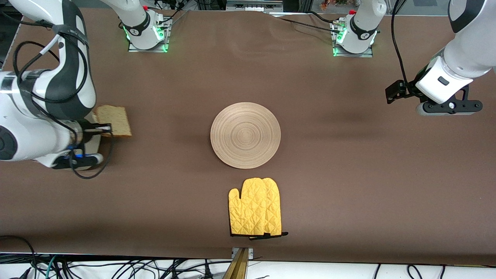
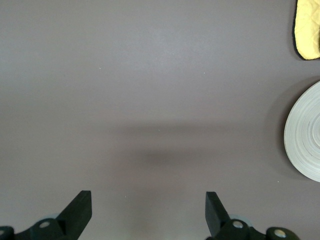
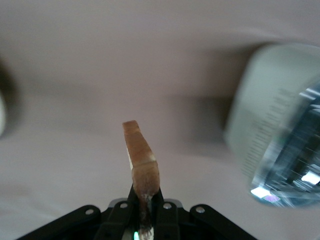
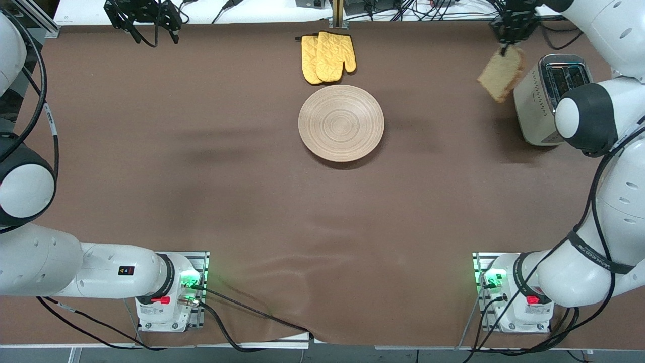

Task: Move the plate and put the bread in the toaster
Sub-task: 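Lift the bread with the right gripper and carry it over the toaster, then lower the bread into the toaster slot with the right gripper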

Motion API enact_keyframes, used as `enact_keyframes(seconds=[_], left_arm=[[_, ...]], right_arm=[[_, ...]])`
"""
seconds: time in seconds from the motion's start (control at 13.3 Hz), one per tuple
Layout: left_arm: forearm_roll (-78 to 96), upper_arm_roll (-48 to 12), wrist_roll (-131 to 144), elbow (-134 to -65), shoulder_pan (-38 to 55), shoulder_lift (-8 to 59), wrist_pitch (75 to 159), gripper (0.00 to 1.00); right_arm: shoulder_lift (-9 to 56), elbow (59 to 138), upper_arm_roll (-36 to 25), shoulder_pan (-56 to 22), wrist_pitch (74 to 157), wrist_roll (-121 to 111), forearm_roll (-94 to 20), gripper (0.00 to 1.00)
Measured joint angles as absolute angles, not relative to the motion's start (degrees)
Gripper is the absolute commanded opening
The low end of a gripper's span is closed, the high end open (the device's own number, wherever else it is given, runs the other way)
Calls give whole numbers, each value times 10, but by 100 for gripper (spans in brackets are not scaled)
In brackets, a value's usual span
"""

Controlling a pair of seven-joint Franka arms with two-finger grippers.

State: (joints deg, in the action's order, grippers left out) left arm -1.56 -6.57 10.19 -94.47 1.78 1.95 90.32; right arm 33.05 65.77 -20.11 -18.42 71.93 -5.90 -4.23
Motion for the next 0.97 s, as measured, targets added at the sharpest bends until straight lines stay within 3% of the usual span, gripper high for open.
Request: enact_keyframes(seconds=[0.37, 0.97], left_arm=[[-16, -66, 102, -944, 18, 19, 902, 100], [-16, -66, 102, -944, 18, 19, 902, 100]], right_arm=[[330, 658, -338, -174, 709, -159, 13, 0], [356, 681, -344, -159, 797, -159, 37, 0]])
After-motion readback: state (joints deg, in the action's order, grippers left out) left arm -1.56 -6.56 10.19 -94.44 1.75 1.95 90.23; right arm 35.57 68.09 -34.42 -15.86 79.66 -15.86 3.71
